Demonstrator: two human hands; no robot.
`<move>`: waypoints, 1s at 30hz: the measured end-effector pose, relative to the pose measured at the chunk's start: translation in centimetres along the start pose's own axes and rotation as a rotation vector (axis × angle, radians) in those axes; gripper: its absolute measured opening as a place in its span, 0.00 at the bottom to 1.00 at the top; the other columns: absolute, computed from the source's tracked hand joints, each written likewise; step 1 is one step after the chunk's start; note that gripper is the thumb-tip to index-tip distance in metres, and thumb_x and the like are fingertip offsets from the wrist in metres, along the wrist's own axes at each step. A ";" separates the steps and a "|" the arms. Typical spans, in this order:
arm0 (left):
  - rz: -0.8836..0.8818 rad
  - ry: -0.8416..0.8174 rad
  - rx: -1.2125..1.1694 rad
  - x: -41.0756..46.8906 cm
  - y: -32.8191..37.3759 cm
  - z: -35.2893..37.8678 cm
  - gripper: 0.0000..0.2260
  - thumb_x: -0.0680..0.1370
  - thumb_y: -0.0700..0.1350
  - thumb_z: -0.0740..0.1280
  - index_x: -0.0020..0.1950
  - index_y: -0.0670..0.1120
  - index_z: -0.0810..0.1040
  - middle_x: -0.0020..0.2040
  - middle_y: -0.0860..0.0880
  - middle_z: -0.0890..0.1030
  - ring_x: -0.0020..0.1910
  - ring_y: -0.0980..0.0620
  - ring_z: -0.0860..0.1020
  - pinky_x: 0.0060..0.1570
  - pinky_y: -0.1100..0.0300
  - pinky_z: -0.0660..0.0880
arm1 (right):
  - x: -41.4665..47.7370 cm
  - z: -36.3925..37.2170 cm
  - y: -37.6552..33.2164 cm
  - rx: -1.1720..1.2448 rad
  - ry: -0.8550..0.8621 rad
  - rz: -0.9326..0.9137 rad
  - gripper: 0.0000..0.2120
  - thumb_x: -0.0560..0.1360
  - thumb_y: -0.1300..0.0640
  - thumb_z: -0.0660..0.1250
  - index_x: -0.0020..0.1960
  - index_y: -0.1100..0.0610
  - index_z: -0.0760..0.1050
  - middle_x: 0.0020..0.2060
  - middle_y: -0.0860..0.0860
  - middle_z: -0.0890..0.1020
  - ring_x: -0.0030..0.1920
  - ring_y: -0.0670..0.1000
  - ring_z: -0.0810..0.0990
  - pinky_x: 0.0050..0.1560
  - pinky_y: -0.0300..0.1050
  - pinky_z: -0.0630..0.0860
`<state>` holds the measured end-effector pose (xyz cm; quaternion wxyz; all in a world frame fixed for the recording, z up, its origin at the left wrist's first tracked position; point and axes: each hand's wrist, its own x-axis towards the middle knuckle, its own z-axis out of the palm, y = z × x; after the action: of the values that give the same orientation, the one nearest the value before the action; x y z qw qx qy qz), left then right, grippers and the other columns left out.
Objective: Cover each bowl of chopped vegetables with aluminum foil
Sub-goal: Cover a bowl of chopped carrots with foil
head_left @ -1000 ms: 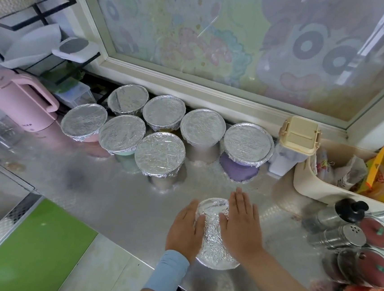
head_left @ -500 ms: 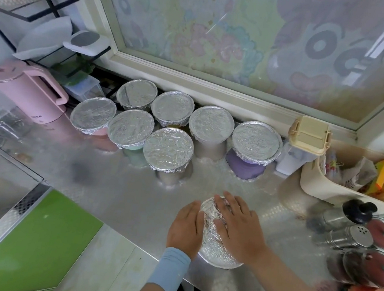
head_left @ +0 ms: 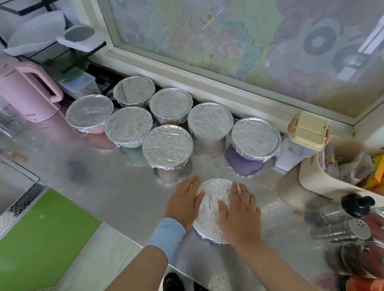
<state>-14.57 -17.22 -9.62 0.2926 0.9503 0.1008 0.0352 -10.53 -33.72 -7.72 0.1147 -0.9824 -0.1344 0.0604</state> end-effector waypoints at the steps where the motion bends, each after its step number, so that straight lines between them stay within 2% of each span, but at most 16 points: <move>1: 0.036 0.041 0.020 0.1 0.2 0.1 0.23 0.81 0.53 0.54 0.67 0.42 0.77 0.64 0.44 0.78 0.63 0.44 0.76 0.65 0.54 0.72 | 0.0 0.1 0.1 -0.006 -0.006 0.006 0.36 0.75 0.38 0.47 0.74 0.60 0.66 0.71 0.58 0.69 0.66 0.61 0.70 0.56 0.59 0.74; 2: 0.064 0.079 0.041 0.1 0.5 0.2 0.22 0.80 0.52 0.55 0.63 0.41 0.80 0.59 0.44 0.81 0.57 0.43 0.80 0.58 0.51 0.78 | -0.1 0.4 0.3 -0.014 -0.010 -0.002 0.36 0.76 0.39 0.48 0.74 0.62 0.66 0.71 0.60 0.69 0.67 0.62 0.70 0.58 0.60 0.73; 4: 0.081 0.091 0.097 -0.4 1.3 0.4 0.21 0.79 0.49 0.56 0.59 0.39 0.82 0.55 0.43 0.84 0.51 0.45 0.83 0.50 0.52 0.81 | -0.5 1.0 0.7 -0.040 -0.014 -0.041 0.37 0.76 0.39 0.49 0.76 0.64 0.62 0.75 0.60 0.64 0.74 0.62 0.64 0.66 0.62 0.68; 6: 0.083 0.049 0.141 -1.4 1.8 1.2 0.22 0.78 0.49 0.56 0.62 0.38 0.80 0.61 0.41 0.81 0.57 0.45 0.81 0.56 0.53 0.79 | -0.8 1.5 1.2 -0.037 -0.019 -0.061 0.38 0.76 0.39 0.47 0.78 0.63 0.55 0.79 0.57 0.54 0.79 0.58 0.53 0.73 0.60 0.61; 8: 0.061 0.002 0.139 -2.6 2.0 2.2 0.26 0.80 0.53 0.54 0.71 0.37 0.72 0.72 0.40 0.71 0.70 0.45 0.72 0.69 0.53 0.68 | -0.8 1.5 1.4 -0.015 -0.018 -0.071 0.38 0.76 0.39 0.44 0.79 0.61 0.51 0.79 0.55 0.49 0.79 0.55 0.47 0.76 0.57 0.56; 10: 0.024 -0.013 0.137 -3.5 2.2 2.9 0.30 0.81 0.57 0.52 0.77 0.38 0.62 0.79 0.41 0.58 0.78 0.45 0.58 0.75 0.54 0.57 | -0.8 1.4 1.4 -0.009 -0.005 -0.080 0.37 0.77 0.40 0.43 0.80 0.60 0.52 0.79 0.55 0.49 0.79 0.55 0.47 0.76 0.57 0.55; 11: 0.015 -0.010 0.151 -3.8 2.4 3.1 0.31 0.81 0.58 0.51 0.78 0.39 0.60 0.79 0.42 0.55 0.79 0.45 0.55 0.76 0.53 0.55 | -0.8 1.4 1.3 -0.006 0.003 -0.080 0.36 0.77 0.40 0.43 0.79 0.60 0.53 0.79 0.56 0.50 0.79 0.55 0.48 0.76 0.57 0.55; 16: 0.030 0.011 0.226 -3.9 2.8 2.9 0.28 0.80 0.56 0.54 0.76 0.42 0.64 0.79 0.41 0.58 0.78 0.43 0.58 0.73 0.48 0.59 | -0.8 1.7 1.6 -0.009 0.002 -0.110 0.36 0.78 0.41 0.46 0.79 0.61 0.53 0.79 0.57 0.51 0.79 0.55 0.48 0.77 0.56 0.51; 20: 0.041 0.002 0.224 -4.3 3.2 3.0 0.26 0.80 0.56 0.55 0.73 0.44 0.70 0.77 0.45 0.65 0.76 0.45 0.61 0.69 0.48 0.68 | -0.6 1.4 3.5 -0.006 -0.014 -0.293 0.37 0.76 0.41 0.53 0.78 0.62 0.56 0.79 0.59 0.52 0.79 0.56 0.47 0.77 0.52 0.48; 24: 0.062 -0.009 0.256 -4.6 3.4 3.2 0.31 0.79 0.61 0.56 0.76 0.42 0.66 0.78 0.43 0.60 0.79 0.45 0.52 0.73 0.47 0.60 | -0.6 1.2 4.6 -0.007 -0.014 -0.376 0.37 0.76 0.42 0.57 0.78 0.63 0.57 0.79 0.59 0.53 0.79 0.57 0.48 0.76 0.52 0.52; 27: 0.088 -0.010 0.253 -4.7 3.8 2.9 0.33 0.77 0.62 0.59 0.76 0.44 0.65 0.79 0.41 0.57 0.79 0.42 0.51 0.73 0.45 0.59 | -0.7 1.4 4.5 0.006 0.008 -0.370 0.35 0.77 0.45 0.55 0.78 0.62 0.55 0.79 0.59 0.53 0.79 0.57 0.48 0.76 0.53 0.53; 30: 0.112 -0.021 0.256 -4.8 3.7 2.7 0.41 0.72 0.71 0.60 0.77 0.46 0.63 0.79 0.39 0.54 0.79 0.40 0.49 0.75 0.43 0.55 | -0.5 1.6 5.0 0.042 0.016 -0.391 0.33 0.79 0.47 0.54 0.79 0.61 0.52 0.79 0.58 0.53 0.79 0.55 0.48 0.76 0.52 0.54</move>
<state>-18.30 -22.74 -9.77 0.1677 0.9842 0.0484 0.0283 -9.97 -38.16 -10.40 0.1459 -0.9353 -0.3207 0.0318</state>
